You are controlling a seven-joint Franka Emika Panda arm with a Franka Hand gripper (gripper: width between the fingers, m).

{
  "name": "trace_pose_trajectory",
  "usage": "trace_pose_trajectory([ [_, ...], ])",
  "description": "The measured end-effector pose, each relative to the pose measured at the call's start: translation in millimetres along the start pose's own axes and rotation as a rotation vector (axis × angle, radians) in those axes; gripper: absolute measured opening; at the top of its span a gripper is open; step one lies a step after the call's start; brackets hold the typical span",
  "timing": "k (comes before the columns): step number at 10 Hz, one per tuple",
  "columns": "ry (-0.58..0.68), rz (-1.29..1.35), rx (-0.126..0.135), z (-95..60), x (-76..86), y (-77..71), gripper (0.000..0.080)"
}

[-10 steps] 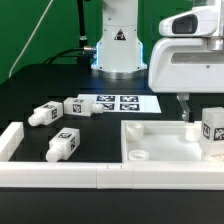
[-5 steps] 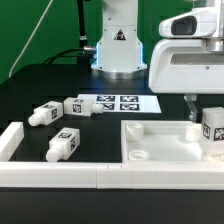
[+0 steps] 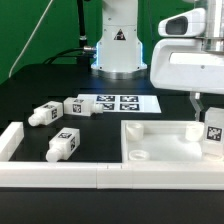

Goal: Assemble one leg

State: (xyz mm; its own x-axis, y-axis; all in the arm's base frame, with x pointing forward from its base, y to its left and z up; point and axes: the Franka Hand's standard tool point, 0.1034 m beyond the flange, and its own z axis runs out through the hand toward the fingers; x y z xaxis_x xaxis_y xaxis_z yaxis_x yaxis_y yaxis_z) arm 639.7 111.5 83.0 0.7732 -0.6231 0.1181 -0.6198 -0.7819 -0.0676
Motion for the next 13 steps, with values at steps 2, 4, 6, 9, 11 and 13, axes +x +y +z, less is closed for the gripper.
trace_pose_trajectory([
  [2, -0.056, 0.403, -0.028, 0.4, 1.9, 1.9, 0.0284],
  [4, -0.088, 0.703, -0.006, 2.0, 4.6, 5.7, 0.0285],
  [6, -0.086, 0.756, 0.0, 1.8, 3.6, 6.1, 0.0285],
  [9, -0.057, 0.359, -0.018, 0.2, -13.0, -7.6, 0.0525],
  [11, -0.075, 0.018, -0.013, -4.4, -18.1, -11.6, 0.0642],
  [13, -0.058, -0.099, -0.001, -5.6, -17.0, -12.2, 0.0648],
])
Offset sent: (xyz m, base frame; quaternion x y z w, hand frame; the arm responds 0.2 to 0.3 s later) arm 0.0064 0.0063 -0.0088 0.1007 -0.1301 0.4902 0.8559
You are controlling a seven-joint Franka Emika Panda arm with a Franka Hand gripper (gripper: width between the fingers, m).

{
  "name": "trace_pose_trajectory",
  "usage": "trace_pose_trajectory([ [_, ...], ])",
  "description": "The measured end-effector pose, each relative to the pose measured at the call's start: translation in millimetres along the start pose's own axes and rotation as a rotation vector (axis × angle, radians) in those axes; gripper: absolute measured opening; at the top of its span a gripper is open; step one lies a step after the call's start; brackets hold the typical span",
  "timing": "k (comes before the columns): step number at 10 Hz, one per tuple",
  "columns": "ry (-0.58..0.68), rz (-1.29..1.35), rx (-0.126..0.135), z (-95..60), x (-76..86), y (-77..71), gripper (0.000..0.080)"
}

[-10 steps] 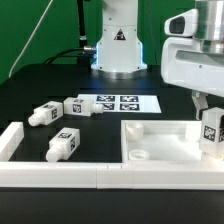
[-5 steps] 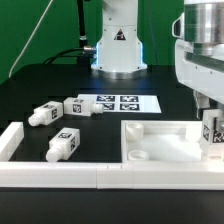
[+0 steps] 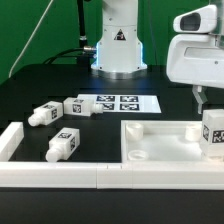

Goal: Assemble one leg

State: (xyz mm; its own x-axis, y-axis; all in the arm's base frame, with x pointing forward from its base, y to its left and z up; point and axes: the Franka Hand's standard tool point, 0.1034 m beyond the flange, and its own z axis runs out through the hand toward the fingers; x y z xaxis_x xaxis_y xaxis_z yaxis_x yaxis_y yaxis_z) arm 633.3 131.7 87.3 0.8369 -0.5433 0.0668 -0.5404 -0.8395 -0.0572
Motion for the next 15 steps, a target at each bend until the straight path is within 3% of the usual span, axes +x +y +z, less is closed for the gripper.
trace_pose_trajectory([
  [2, 0.002, -0.142, -0.003, -0.3, 2.2, 2.1, 0.0649],
  [5, -0.045, -0.353, -0.01, -2.4, 26.1, 20.4, 0.0649],
  [9, -0.034, -0.513, -0.013, -0.4, 21.6, 15.1, 0.0649],
  [13, -0.027, -0.456, -0.009, 7.2, 16.6, 8.6, 0.0649],
  [15, -0.027, -0.347, -0.009, 7.4, 16.3, 8.5, 0.0377],
])
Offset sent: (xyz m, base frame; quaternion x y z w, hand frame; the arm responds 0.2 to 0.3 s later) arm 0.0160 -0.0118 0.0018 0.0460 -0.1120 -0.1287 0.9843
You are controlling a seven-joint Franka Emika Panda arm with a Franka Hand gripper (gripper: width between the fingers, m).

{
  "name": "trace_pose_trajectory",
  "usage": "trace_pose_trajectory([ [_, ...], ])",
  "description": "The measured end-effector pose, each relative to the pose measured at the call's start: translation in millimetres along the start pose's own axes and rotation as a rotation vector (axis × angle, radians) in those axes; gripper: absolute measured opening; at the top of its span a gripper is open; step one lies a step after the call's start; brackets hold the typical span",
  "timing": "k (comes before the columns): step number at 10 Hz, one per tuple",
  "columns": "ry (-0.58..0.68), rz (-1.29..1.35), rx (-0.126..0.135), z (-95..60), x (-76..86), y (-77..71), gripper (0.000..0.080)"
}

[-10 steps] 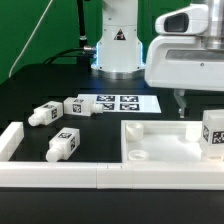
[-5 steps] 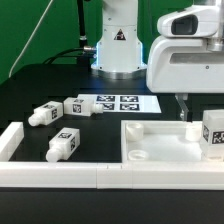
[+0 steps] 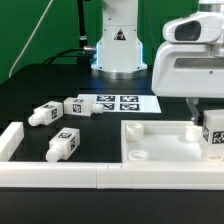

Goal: Assemble one leg

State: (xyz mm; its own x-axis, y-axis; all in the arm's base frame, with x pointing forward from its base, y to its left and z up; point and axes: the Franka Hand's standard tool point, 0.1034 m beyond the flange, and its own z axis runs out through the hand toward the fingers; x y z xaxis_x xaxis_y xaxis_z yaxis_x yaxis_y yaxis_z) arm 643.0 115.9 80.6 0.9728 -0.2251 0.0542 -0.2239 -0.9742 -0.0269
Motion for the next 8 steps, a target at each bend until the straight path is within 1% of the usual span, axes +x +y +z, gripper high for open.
trace_pose_trajectory([
  [1, -0.001, 0.08, -0.001, 0.4, 0.0, 1.3, 0.0285],
  [6, -0.002, 0.467, -0.004, 1.9, -0.1, 3.1, 0.0285],
  [7, 0.004, 0.602, -0.014, 2.0, -0.2, 3.1, 0.0285],
  [8, -0.006, 0.768, -0.015, 2.3, -0.4, 3.9, 0.0285],
])
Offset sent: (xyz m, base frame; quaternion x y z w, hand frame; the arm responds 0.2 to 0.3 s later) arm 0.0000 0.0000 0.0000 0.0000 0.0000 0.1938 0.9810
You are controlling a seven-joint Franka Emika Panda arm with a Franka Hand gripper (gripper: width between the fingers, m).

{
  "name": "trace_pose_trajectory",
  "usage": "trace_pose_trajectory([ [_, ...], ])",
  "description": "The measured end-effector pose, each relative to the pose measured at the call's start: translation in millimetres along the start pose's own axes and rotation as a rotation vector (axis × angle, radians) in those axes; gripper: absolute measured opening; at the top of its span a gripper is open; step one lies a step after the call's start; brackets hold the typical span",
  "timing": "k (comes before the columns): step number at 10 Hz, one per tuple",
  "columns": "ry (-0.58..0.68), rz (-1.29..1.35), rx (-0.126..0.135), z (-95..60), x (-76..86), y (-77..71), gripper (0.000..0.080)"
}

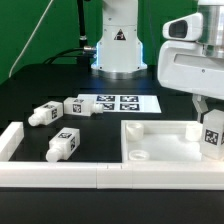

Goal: Assemble one leg

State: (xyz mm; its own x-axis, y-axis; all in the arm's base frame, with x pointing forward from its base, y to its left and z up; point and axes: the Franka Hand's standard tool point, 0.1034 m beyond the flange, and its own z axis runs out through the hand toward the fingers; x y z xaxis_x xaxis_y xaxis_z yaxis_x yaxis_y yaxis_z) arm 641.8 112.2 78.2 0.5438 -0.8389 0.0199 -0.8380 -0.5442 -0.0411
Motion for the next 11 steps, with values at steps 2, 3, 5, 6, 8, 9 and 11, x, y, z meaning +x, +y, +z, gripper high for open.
trace_pose_trajectory([
  [2, -0.006, 0.272, -0.008, 0.6, -2.1, -0.4, 0.0285],
  [3, -0.024, 0.459, 0.013, 0.7, -4.1, -1.8, 0.0285],
  [5, -0.057, 0.655, 0.043, 1.2, -5.4, -2.7, 0.0285],
  [6, -0.057, 0.677, 0.043, 1.2, -5.6, -2.8, 0.0285],
  [8, -0.055, 0.647, 0.043, 2.0, -5.6, -2.5, 0.0286],
  [9, -0.053, 0.624, 0.043, 2.1, -5.2, -2.3, 0.0475],
  [11, -0.042, 0.232, 0.05, 2.7, -3.7, -1.0, 0.0615],
])
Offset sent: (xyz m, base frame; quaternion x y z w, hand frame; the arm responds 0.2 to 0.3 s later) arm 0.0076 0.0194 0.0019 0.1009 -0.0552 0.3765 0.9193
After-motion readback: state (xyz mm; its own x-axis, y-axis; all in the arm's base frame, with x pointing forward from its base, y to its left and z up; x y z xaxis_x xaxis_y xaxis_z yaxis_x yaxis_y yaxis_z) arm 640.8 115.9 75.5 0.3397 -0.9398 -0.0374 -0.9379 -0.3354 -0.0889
